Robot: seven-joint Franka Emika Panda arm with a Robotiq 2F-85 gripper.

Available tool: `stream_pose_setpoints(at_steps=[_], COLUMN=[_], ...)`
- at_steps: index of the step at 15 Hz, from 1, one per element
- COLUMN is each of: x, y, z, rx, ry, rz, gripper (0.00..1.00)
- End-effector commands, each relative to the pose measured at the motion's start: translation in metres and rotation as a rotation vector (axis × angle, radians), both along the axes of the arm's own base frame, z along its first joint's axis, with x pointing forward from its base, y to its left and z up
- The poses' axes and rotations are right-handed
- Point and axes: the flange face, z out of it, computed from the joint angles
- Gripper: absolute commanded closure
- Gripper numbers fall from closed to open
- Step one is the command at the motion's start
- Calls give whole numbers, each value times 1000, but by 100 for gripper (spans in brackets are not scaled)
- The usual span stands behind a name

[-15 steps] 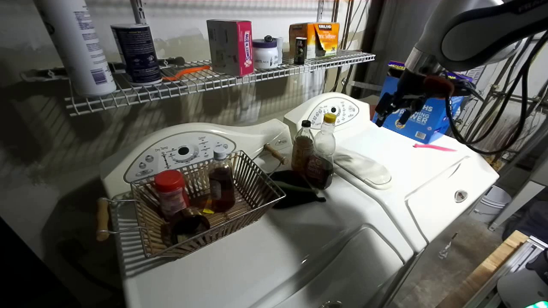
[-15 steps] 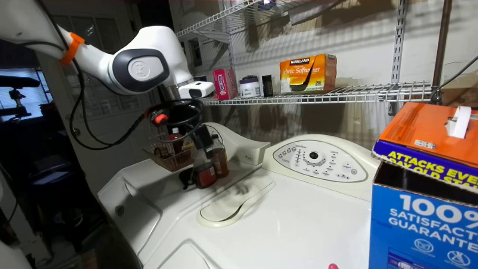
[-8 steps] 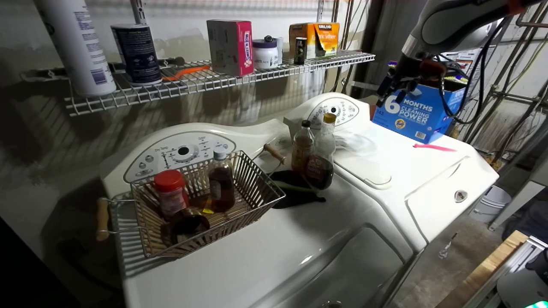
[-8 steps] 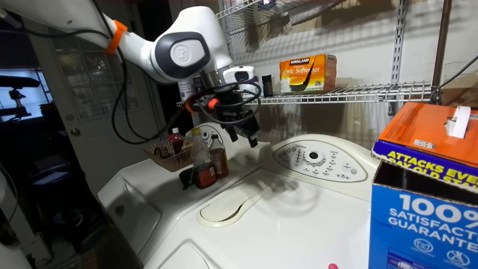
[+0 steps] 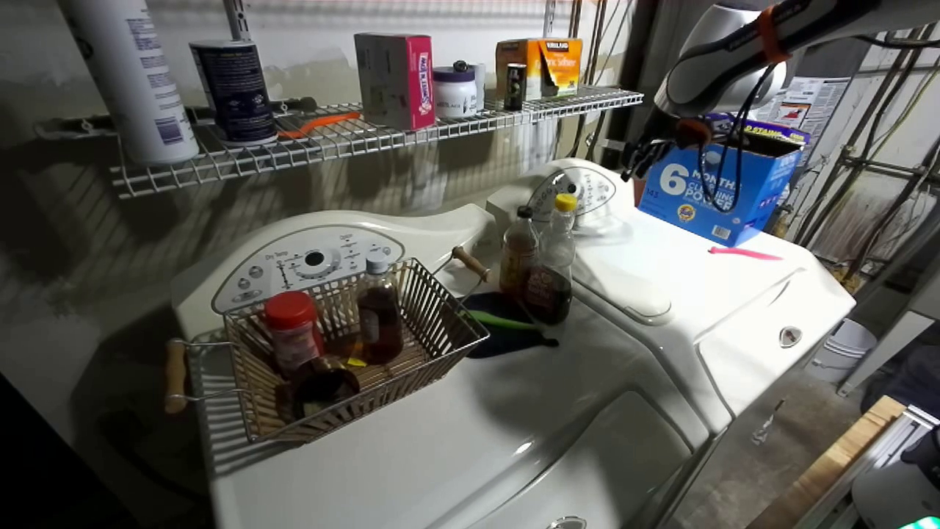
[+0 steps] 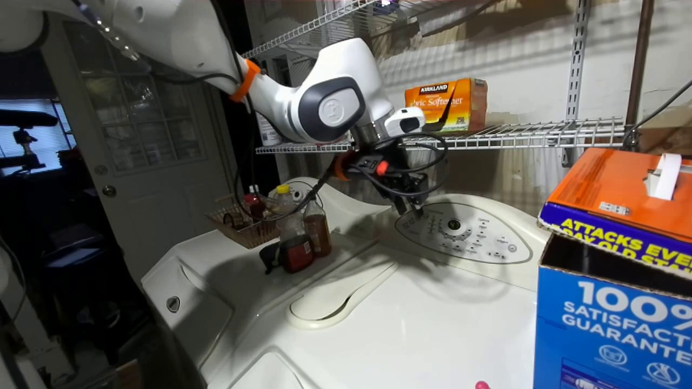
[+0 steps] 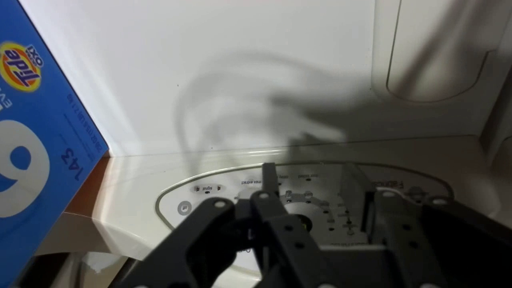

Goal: Press a button on the washing machine on the right.

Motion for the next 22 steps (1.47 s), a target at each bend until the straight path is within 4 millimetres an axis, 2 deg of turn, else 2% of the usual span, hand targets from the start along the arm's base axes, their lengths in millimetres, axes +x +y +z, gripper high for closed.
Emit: stream_pose_setpoints(at_steps=[1, 3, 4, 8, 9, 18, 22], x=[37, 48, 54, 70, 55, 57, 71], y=[-13, -15, -16, -17, -12, -12, -15], z=[-12, -19, -23, -34, -31, -33, -49], rx=[-4, 10, 12, 17, 2, 2, 0], ry=[-33, -26, -28, -28, -16, -14, 23], rz=[1, 5, 15, 60, 33, 36, 69], gripper=[82, 97, 100, 100, 100, 99, 100])
